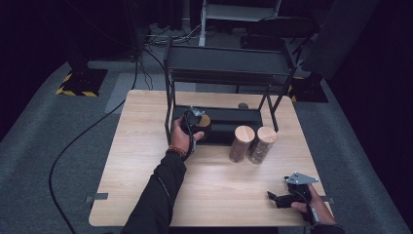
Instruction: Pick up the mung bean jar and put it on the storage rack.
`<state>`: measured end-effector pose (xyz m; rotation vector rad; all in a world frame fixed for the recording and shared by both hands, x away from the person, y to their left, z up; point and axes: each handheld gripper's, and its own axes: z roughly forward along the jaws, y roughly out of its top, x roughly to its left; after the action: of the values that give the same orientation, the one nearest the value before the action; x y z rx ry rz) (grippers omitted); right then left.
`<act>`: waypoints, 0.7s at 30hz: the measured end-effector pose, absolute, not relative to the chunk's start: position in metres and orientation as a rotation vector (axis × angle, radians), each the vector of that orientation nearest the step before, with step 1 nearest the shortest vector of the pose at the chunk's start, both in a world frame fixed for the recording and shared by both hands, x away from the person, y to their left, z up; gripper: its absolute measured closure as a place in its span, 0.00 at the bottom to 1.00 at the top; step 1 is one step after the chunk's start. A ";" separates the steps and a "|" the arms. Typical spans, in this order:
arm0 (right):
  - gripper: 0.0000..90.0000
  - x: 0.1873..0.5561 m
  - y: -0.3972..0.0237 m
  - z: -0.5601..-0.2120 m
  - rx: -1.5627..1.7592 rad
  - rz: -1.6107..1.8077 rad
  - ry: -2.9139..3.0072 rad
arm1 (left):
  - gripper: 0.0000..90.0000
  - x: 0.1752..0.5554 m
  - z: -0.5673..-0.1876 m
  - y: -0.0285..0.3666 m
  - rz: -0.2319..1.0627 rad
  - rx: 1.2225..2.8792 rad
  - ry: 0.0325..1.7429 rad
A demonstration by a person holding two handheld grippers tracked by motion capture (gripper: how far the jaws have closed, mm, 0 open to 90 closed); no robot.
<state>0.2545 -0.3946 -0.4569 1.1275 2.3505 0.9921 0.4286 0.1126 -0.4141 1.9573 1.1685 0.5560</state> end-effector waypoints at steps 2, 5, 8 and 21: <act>0.00 0.255 -0.395 -0.457 1.127 0.992 2.350 | 0.27 0.428 -0.415 0.113 0.554 1.949 1.172; 0.00 0.255 -0.395 -0.457 1.127 0.992 2.350 | 0.27 0.427 -0.416 0.113 0.561 1.951 1.166; 0.00 0.255 -0.395 -0.457 1.127 0.992 2.350 | 0.27 0.426 -0.418 0.114 0.562 1.941 1.166; 0.00 0.255 -0.395 -0.457 1.128 0.992 2.350 | 0.06 0.424 -0.421 0.116 0.566 1.937 1.196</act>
<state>0.2545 -0.3946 -0.4569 1.1278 2.3504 0.9923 0.4235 0.1161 -0.4213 1.9373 1.1958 0.5662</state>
